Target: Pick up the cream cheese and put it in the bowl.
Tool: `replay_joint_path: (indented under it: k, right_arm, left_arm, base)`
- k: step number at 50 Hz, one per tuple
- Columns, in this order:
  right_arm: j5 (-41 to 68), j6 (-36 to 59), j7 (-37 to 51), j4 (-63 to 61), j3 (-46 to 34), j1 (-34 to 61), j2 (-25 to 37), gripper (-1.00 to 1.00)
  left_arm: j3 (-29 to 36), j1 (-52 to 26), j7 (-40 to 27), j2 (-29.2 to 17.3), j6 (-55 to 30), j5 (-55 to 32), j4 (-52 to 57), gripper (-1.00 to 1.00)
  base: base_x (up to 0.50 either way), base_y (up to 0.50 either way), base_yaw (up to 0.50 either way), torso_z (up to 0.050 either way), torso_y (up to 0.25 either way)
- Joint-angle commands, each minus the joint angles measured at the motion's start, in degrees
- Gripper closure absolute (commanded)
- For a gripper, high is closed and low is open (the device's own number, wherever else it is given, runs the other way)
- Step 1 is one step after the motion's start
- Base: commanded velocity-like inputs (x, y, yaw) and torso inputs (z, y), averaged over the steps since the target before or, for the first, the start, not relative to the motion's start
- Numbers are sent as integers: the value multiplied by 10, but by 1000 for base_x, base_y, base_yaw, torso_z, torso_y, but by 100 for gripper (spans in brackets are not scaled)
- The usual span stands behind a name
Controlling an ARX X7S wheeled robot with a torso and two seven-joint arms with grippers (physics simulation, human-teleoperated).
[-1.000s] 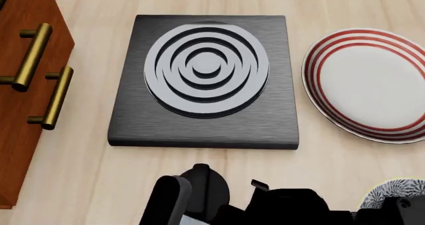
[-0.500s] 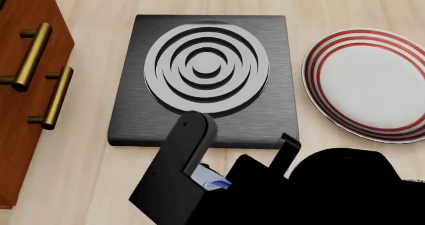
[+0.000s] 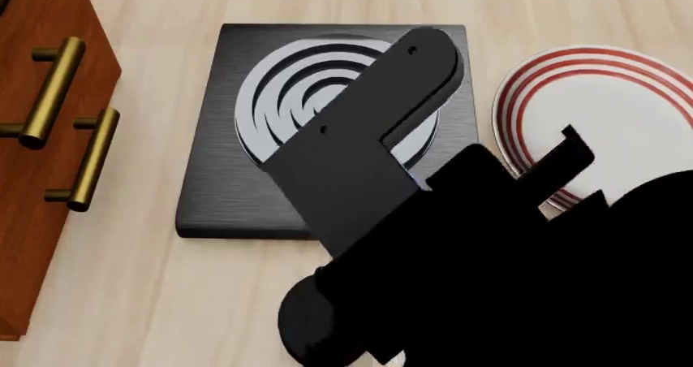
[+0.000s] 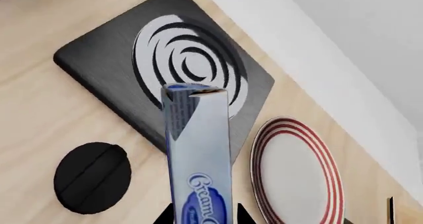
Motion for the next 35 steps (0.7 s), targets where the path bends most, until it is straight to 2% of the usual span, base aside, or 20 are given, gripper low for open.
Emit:
replay_joint_path:
  k: [1,5,14,18,27,35]
  right_arm:
    - [0,-33,13,-1,40,22,48,100]
    - [5,-55,16,-11,56,23,68,100]
    - [-16,-169,-13,-28,124,-13,140,100]
    - [-15,-175,-13,-29,132,-11,155,100]
    - [-34,-256,-24,-48,175,-34,209,100]
    - [-26,-276,-23,-57,191,-33,234,100]
  left_arm:
    - [4,-1,1,0,3,7,-5,-100]
    - [3,-1,2,-1,2,4,-4,-100]
    - [2,1,3,-1,4,2,-2,-100]
    - [3,1,3,-1,2,3,-1,-100]
    - [2,2,1,0,1,4,2,-100]
    - [3,1,1,-1,0,5,1,-100]
  base:
    - [0,0,0,0,0]
    - [0,0,0,0,0]
    - [0,0,0,0,0]
    - [0,0,0,0,0]
    - [0,0,0,0,0]
    - [0,0,0,0,0]
